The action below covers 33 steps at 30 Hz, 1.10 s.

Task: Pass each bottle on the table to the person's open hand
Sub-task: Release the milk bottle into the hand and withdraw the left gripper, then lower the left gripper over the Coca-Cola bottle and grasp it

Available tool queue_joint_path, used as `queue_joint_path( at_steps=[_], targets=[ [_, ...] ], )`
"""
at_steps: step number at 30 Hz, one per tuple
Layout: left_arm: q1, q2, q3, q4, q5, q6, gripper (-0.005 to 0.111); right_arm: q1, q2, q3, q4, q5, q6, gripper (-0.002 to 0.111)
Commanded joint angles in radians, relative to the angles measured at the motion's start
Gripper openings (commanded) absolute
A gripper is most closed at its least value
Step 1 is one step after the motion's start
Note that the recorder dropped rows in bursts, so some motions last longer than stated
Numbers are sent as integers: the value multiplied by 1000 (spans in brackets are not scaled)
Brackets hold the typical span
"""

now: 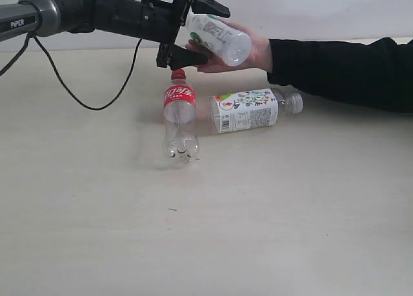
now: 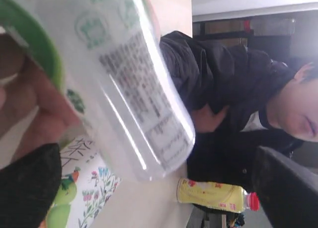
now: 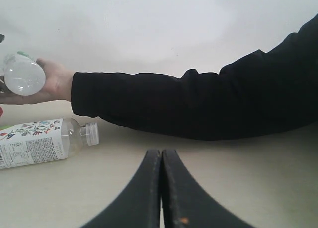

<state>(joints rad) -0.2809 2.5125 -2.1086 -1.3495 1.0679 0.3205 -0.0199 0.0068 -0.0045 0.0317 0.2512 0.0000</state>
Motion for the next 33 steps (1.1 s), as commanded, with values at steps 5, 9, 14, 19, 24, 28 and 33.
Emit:
queue_joint_path(
  at_steps=[5, 9, 14, 19, 24, 28, 33],
  targets=[
    [24, -77, -7, 126, 149, 39, 104, -4, -7, 5, -5, -4, 0, 0],
    [21, -111, -7, 208, 153, 41, 104, -4, -7, 5, -5, -4, 0, 0],
    [-1, -171, 3, 444, 153, -16, 101, -4, -7, 5, -5, -4, 0, 0],
    [-58, -239, 69, 711, 153, -97, 83, -4, -7, 5, -5, -4, 0, 0],
    [-121, -288, 140, 821, 153, -146, 79, -4, -7, 5, -5, -4, 0, 0],
    [-189, -328, 175, 956, 153, -211, 79, -4, -7, 5, -5, -4, 0, 0],
    [-280, -358, 178, 1274, 153, -474, 79, -4, -7, 5, -5, -4, 0, 0]
  ],
)
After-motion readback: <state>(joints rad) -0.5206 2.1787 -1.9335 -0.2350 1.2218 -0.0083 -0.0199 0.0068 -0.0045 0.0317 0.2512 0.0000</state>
